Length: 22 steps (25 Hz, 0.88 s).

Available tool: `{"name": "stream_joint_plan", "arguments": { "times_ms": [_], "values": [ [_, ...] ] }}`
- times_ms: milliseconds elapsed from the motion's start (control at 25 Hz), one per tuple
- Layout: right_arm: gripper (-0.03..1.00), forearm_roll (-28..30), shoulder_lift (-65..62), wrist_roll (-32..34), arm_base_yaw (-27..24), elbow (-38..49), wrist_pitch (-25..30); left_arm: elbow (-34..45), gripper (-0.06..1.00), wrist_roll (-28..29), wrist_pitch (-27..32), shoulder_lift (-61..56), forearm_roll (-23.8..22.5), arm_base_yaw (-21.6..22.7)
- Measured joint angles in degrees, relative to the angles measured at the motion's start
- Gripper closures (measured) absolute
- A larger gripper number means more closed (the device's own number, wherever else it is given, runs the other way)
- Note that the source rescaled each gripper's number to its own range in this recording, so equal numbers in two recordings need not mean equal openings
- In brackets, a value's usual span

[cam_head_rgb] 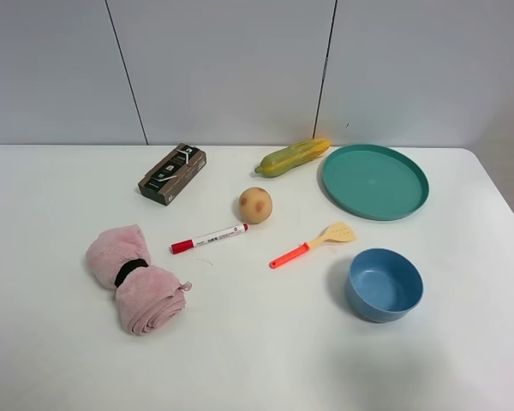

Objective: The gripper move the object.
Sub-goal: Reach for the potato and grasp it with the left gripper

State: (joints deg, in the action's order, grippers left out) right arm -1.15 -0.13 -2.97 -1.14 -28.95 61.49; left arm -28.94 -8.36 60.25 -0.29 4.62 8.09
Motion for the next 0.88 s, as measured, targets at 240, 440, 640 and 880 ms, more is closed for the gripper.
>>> {"name": "stream_joint_plan", "arguments": {
  "times_ms": [240,440,640,880],
  "values": [
    [-0.03,0.0,0.0,0.0,0.0,0.0,0.0,0.0,-0.06,0.0,0.0,0.0,0.0,0.0],
    [-0.03,0.0,0.0,0.0,0.0,0.0,0.0,0.0,-0.06,0.0,0.0,0.0,0.0,0.0],
    [-0.03,0.0,0.0,0.0,0.0,0.0,0.0,0.0,-0.06,0.0,0.0,0.0,0.0,0.0],
    [-0.03,0.0,0.0,0.0,0.0,0.0,0.0,0.0,-0.06,0.0,0.0,0.0,0.0,0.0]
  ]
}}
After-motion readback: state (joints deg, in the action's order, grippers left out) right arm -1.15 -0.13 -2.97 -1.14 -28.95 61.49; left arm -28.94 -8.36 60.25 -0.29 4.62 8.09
